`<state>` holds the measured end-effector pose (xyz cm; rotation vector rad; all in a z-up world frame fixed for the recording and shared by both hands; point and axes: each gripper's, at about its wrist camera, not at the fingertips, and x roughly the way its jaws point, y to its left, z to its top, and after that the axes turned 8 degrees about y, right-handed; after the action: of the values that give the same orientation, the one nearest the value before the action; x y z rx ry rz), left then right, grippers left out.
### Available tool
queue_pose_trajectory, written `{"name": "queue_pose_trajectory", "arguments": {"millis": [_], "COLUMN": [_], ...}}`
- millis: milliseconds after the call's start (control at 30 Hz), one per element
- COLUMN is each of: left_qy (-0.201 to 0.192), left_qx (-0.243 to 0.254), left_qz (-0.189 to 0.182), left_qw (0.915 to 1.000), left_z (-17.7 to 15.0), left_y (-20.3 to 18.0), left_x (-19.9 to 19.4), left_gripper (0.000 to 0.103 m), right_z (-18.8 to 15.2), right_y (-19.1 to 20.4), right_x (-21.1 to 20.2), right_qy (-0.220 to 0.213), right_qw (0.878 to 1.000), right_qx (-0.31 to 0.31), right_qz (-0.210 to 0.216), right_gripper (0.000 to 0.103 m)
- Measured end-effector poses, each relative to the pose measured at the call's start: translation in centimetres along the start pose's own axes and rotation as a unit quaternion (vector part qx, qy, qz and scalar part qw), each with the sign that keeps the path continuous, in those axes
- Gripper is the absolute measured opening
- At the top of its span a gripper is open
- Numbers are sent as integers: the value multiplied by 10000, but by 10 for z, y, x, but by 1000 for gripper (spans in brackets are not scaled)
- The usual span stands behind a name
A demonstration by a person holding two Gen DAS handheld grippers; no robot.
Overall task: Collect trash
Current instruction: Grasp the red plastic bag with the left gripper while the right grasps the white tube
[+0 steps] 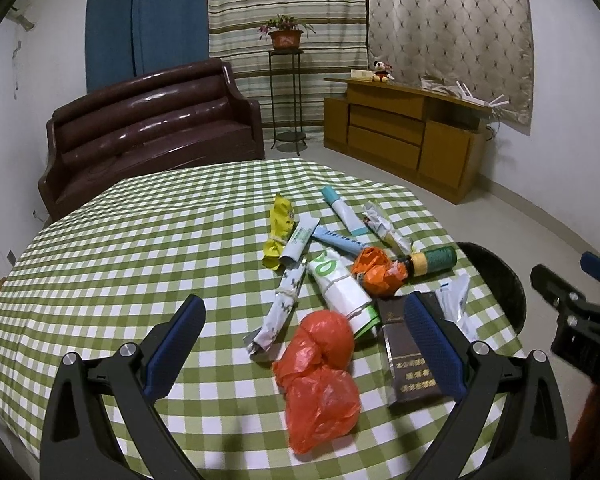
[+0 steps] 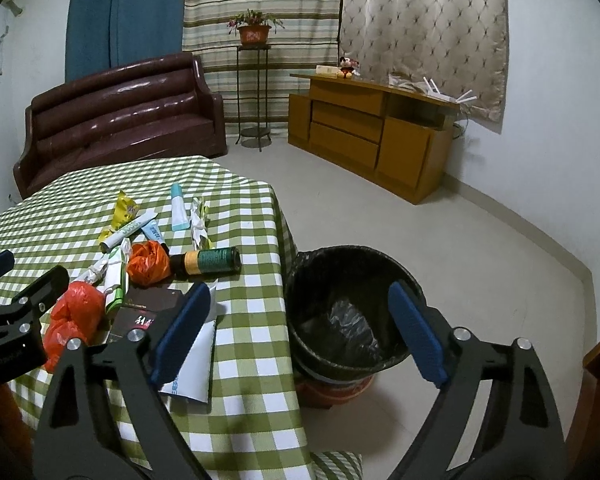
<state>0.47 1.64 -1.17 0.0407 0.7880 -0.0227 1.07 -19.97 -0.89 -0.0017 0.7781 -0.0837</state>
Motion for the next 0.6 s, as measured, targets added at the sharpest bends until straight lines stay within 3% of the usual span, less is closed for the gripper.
{"name": "queue_pose_trajectory", "arguments": {"millis": [100,133,200,233,600], "left_qy": [91,122,199,307,598], "left_qx": [16,27,36,35,257], "left_qz": [1,39,68,11,-164], "left_qw": [10000,9999,9998,9995,9977], "left_z": [-7,-9,-10,-10,-15], "left_y": [4,5,6,7,0], "left_x": [2,4,7,12,29], "left_gripper": [95,91,73,71,70], "right_z": [-1,-1,-2,-2,-4], "right_y": [-1,-1,-2,-3,-4], "right_x": [1,2,3,4,14], "right_qy": [28,38,74,92,241], "right_qw": [10000,10000,10000,10000,9997], "right_qx": [-6,-1,17,25,72], "right_qz": [2,0,5,8,52], "right_gripper": [85,85,85,85,85]}}
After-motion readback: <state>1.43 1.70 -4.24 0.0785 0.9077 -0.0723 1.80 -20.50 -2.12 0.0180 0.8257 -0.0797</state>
